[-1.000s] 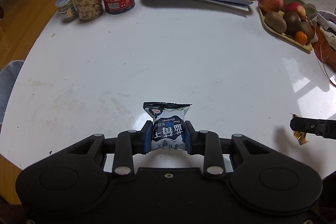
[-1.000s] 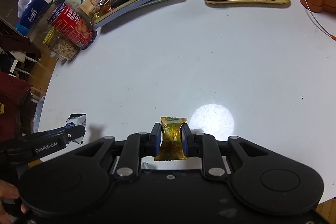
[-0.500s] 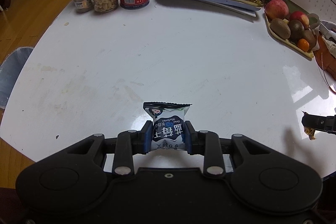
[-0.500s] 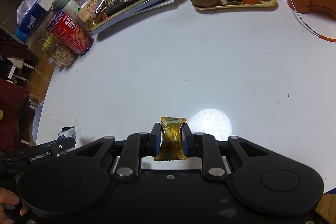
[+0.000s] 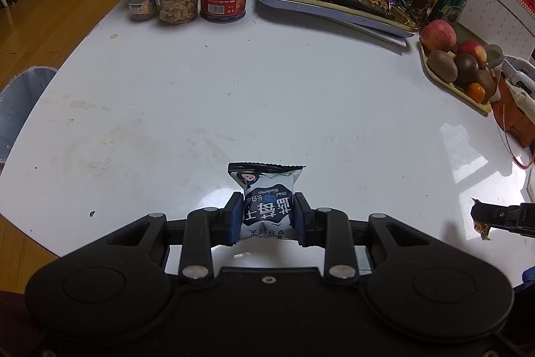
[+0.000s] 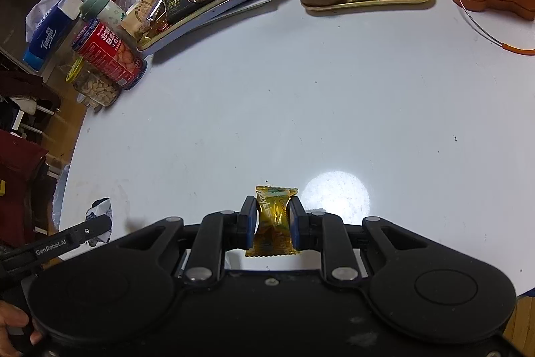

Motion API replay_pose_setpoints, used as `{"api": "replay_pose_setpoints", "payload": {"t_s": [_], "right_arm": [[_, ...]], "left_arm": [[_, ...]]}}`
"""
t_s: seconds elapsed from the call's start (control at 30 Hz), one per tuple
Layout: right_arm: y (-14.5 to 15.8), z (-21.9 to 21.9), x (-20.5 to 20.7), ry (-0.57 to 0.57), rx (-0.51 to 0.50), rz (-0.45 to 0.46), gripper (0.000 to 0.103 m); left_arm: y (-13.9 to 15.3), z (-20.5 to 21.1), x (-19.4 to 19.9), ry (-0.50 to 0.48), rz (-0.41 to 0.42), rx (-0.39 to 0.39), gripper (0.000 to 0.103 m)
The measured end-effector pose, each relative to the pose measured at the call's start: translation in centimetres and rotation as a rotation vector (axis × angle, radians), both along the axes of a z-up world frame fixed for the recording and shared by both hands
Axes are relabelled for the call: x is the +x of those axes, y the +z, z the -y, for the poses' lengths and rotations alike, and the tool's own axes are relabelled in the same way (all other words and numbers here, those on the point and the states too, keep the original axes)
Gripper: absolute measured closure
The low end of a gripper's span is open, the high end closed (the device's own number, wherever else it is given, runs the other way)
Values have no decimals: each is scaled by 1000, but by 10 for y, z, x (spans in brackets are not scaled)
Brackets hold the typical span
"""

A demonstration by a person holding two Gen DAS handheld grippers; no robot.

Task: Organize snacks
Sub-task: 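Lift both held packets and turn toward the tin tray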

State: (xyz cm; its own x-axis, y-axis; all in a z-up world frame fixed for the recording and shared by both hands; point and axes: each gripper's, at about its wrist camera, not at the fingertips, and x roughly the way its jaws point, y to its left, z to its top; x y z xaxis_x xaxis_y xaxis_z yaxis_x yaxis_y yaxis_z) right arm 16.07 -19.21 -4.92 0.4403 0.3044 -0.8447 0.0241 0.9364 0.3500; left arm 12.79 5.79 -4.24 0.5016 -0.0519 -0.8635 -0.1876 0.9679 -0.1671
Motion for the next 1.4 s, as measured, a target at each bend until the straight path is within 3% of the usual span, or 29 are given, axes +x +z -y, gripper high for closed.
{"api": "replay_pose_setpoints", "payload": {"t_s": [0.7, 1.4], "right_arm": [[10, 10, -17, -42, 48, 36, 80], [18, 12, -33, -45, 60, 85, 80]], "left_arm": [[11, 13, -8, -66, 71, 36, 64], [14, 25, -17, -118, 89, 58, 64]]}}
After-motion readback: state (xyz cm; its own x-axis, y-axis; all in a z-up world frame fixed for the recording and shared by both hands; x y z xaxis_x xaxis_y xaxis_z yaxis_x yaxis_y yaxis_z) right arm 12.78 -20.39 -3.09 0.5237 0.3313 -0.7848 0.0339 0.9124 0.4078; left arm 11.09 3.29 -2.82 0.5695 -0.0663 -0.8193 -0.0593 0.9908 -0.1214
